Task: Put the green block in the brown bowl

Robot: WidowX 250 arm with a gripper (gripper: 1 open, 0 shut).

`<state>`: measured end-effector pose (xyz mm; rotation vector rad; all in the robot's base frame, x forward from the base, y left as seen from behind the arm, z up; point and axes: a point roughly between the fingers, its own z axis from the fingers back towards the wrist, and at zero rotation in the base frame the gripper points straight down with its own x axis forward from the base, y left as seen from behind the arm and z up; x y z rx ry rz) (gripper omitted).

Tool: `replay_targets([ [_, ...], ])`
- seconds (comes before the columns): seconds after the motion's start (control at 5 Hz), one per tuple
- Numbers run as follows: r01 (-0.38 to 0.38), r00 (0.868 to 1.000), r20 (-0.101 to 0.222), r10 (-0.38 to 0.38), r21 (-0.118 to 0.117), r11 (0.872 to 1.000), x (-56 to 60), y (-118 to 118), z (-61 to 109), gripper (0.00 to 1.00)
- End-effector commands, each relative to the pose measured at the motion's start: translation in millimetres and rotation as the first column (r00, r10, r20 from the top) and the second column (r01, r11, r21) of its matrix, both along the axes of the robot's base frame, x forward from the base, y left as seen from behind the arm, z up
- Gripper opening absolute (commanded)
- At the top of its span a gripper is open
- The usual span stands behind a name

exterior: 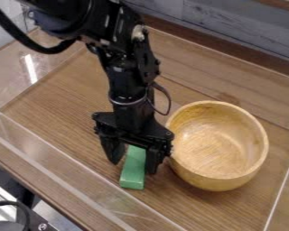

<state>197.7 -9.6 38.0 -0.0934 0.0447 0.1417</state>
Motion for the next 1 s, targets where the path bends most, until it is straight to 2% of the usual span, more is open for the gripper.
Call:
replay_targets([
  [0.0,0.006,1.0,0.028,-0.006,-0.002,1.0,5.3,-2.4,-1.3,1.0],
  [0.2,0.005,1.0,0.03,-0.005,-0.003,1.0,5.8,-2.6,-5.9,0.0],
  [0.8,0.026,0.999,0.032,-0.026,-0.001,1.0,7.8,-3.8,0.8,0.0],
])
